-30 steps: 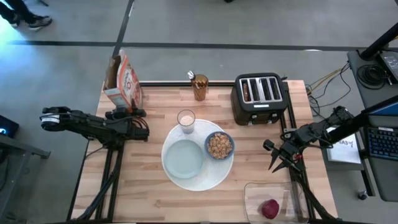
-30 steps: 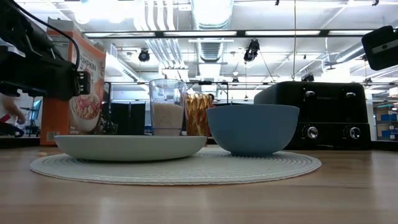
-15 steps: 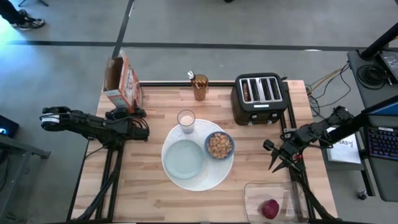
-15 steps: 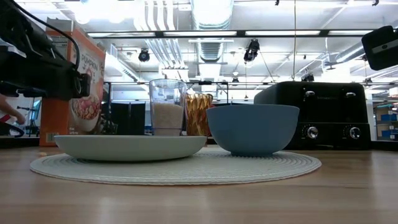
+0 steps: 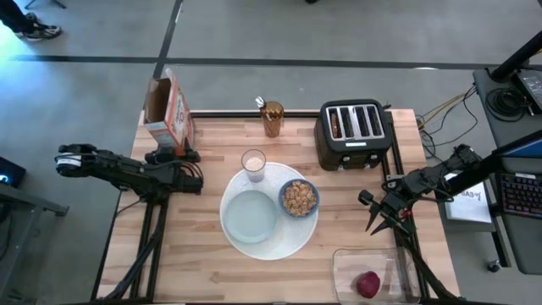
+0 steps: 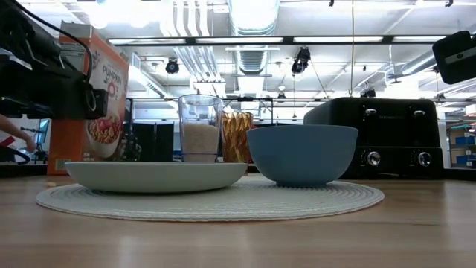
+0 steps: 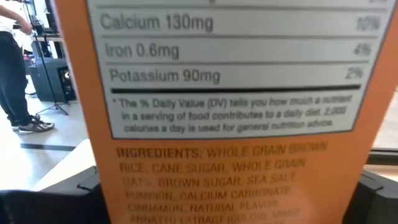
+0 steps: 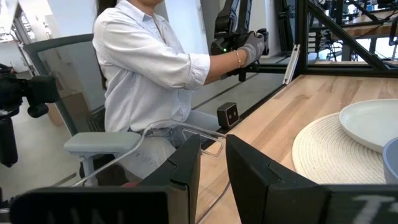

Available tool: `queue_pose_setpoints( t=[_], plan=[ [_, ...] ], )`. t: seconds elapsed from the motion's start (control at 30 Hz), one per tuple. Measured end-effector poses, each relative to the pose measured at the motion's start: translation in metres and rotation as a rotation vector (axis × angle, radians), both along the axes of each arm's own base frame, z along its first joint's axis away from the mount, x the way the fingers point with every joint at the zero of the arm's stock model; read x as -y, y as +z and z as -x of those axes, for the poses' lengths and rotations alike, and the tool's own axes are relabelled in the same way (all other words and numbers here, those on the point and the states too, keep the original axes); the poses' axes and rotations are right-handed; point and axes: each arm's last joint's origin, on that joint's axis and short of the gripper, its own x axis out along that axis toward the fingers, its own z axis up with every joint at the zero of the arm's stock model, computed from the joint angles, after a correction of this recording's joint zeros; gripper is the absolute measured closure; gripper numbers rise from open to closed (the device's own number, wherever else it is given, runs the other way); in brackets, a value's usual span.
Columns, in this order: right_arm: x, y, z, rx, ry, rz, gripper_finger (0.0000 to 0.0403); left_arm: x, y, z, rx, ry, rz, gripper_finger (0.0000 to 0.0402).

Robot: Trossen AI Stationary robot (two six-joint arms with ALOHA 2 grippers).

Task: Arrange a breakfast setting
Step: Pour the cereal into the bowl

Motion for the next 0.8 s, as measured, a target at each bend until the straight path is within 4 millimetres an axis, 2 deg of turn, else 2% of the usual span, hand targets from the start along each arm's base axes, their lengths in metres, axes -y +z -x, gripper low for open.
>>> queue_pose_setpoints(
  t=[0.6,0.8],
  plan=[
    [0.0,0.0,0.0,0.0,0.0,0.0,0.0335,0.0,0.009,0.004,0.051,-0.01,-0.076,0.0053],
    [0.0,0.0,0.0,0.0,0.0,0.0,0.0335,0.0,0.038,-0.002,-0.004,-0.013,-0.079,0.0053]
  ],
)
